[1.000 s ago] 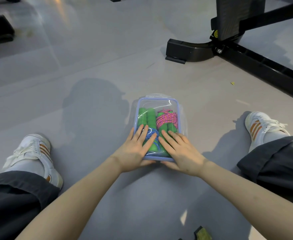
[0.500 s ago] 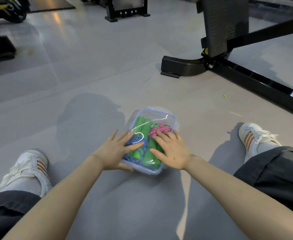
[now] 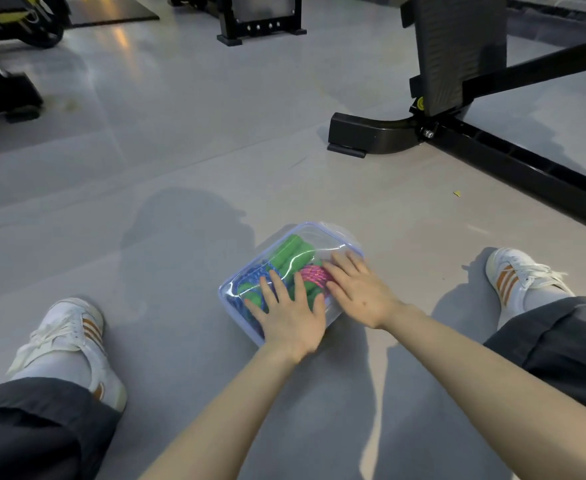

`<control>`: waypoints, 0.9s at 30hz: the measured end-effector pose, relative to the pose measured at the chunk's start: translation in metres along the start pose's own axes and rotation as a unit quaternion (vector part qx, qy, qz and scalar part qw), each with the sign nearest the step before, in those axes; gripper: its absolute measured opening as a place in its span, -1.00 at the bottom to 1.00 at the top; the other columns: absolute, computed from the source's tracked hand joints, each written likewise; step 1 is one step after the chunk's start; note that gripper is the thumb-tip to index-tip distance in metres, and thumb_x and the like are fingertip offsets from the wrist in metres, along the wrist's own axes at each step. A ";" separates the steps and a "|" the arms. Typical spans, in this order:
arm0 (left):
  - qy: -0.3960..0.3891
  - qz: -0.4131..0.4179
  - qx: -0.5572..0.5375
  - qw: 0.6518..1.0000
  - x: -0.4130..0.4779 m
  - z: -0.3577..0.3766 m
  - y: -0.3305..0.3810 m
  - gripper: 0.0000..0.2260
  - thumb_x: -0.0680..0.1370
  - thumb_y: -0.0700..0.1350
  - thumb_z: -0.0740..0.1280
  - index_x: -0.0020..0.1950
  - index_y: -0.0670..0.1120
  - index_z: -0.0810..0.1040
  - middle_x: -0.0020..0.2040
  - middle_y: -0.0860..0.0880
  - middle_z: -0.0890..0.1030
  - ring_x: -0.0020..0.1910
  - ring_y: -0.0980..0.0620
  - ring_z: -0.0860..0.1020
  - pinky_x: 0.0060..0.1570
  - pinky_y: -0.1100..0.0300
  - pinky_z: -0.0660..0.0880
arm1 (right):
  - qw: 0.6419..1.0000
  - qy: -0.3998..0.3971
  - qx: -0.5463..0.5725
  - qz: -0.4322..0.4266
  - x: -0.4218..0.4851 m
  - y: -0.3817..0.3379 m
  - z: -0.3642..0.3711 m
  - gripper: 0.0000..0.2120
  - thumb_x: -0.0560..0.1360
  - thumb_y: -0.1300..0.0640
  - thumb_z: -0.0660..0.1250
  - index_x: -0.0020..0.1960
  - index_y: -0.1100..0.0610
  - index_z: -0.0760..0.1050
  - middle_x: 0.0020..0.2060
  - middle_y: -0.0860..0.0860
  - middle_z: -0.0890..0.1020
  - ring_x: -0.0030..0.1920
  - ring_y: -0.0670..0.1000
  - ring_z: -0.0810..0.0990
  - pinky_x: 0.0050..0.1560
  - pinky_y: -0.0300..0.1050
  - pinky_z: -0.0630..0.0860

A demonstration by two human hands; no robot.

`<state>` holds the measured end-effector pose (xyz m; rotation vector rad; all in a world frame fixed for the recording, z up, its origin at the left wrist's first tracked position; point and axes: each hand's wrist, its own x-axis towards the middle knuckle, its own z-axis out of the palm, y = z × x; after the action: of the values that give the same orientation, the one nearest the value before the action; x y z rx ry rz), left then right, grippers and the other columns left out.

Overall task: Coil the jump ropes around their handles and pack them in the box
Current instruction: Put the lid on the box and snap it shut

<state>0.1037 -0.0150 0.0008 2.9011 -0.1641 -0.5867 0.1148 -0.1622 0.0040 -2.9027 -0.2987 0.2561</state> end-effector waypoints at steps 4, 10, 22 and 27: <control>0.143 0.101 0.043 0.984 0.005 0.017 -0.029 -0.24 0.52 0.33 -0.32 0.51 -0.04 0.27 0.49 -0.28 0.22 0.47 -0.29 0.20 0.33 -0.39 0.08 | 0.999 0.032 -0.040 0.008 -0.014 -0.001 -0.001 -0.20 0.38 -0.28 -0.36 0.51 -0.02 0.14 0.48 -0.04 0.23 0.43 0.11 0.19 0.45 0.10 -0.19; 0.136 0.330 0.125 0.926 0.016 0.011 -0.092 -0.33 0.58 0.35 -0.16 0.53 -0.03 0.22 0.50 -0.25 0.20 0.49 -0.25 0.11 0.40 -0.33 0.04 | 0.971 0.123 -0.107 -0.178 -0.031 0.012 0.007 -0.51 0.52 -0.24 0.06 0.06 0.11 0.55 -0.11 0.01 0.56 -0.13 0.09 0.49 0.11 -0.01 0.31; 0.142 0.359 0.189 0.903 0.021 0.010 -0.094 -0.20 0.45 0.42 -0.01 0.48 -0.11 0.30 0.41 -0.34 0.33 0.40 -0.34 0.30 0.25 -0.39 0.25 | 0.979 0.021 -0.115 -0.167 -0.021 0.023 0.020 -0.20 0.43 -0.48 -0.10 0.52 -0.07 -0.10 0.50 0.19 0.07 0.48 0.29 0.08 0.42 0.18 -0.13; 0.171 0.356 0.184 0.900 0.023 0.014 -0.093 -0.27 0.45 0.35 0.04 0.45 -0.10 0.37 0.38 -0.32 0.38 0.37 -0.33 0.35 0.22 -0.39 0.32 | 0.976 0.039 -0.148 -0.154 -0.019 0.020 0.025 -0.26 0.51 -0.39 -0.16 0.47 0.08 0.14 0.39 0.29 0.33 0.37 0.36 0.31 0.31 0.31 0.13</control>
<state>0.1265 0.0706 -0.0382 2.8885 -1.3310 0.0999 0.0951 -0.1803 -0.0220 -3.0819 -0.8283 0.0471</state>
